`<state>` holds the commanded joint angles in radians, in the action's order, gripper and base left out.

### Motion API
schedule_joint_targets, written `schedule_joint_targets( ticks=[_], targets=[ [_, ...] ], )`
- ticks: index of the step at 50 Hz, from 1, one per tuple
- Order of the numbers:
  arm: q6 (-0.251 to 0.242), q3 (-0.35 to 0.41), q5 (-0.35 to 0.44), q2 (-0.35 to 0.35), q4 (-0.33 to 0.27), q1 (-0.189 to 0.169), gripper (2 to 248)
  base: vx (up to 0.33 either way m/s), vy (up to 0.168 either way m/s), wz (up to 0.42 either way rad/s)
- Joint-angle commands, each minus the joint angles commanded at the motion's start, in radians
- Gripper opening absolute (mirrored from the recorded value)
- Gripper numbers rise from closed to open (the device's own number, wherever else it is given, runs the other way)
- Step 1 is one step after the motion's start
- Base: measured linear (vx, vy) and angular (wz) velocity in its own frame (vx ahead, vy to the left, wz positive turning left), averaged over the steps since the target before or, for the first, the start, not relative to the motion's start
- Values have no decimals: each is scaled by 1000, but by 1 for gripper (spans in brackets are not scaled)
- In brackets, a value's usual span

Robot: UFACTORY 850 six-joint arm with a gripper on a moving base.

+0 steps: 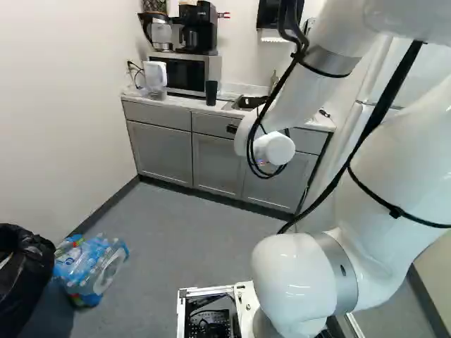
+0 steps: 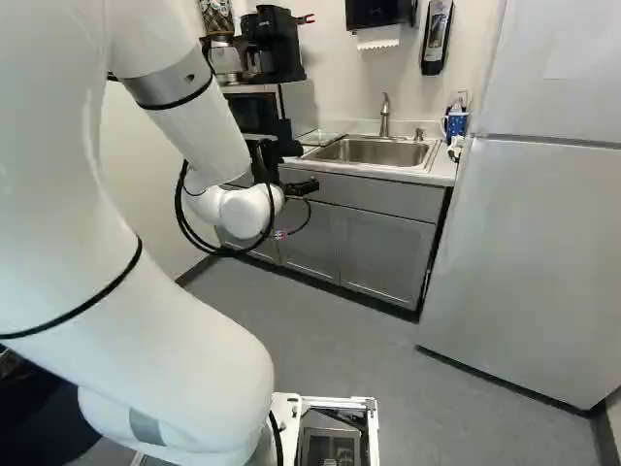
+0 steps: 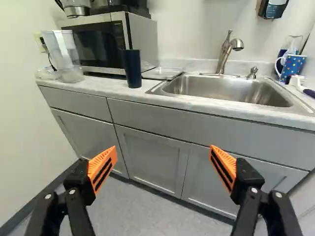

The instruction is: Rinse the cup and place it in the tray

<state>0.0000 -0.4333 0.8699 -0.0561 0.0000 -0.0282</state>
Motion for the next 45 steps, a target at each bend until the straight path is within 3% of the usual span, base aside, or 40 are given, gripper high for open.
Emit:
schedule_joint_targets(
  ticks=[45],
  targets=[
    [0, -178, -59, 71, 0, -3, 247, 0, 0, 0]
  ],
)
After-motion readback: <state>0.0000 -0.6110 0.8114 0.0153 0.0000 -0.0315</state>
